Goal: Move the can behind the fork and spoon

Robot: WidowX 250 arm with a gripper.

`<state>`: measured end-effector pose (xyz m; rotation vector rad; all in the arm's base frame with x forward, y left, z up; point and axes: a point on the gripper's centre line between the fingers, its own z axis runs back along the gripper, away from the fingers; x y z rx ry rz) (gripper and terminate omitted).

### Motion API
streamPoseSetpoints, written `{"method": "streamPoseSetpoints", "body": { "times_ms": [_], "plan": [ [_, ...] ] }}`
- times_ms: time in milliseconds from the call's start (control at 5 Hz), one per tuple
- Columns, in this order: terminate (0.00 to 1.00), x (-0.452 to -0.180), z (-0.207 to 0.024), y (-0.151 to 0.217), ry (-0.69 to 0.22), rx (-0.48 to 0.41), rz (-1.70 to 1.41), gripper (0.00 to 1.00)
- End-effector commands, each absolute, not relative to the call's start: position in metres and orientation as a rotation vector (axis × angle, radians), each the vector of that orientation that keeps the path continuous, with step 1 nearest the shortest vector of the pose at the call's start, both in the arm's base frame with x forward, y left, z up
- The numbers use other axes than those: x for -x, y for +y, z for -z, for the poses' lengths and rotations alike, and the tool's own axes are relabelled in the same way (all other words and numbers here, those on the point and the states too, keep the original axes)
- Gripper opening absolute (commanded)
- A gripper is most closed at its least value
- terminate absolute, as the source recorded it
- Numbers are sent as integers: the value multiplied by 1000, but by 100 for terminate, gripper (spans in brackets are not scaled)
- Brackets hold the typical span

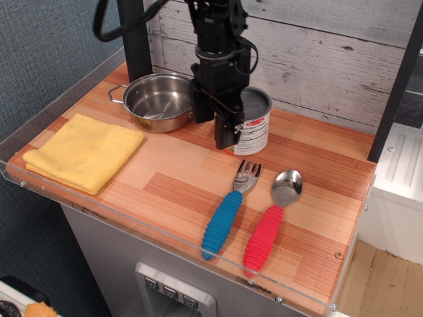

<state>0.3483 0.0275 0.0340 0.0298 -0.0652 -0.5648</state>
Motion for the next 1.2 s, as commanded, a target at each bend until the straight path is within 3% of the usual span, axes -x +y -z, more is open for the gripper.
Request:
{"method": "streamPoseSetpoints", "body": {
  "times_ms": [0, 1000],
  "plan": [
    [0, -373, -47, 17, -120, -51, 587, 100],
    [0, -379, -70, -17, -172, 3, 652, 100]
  ]
}}
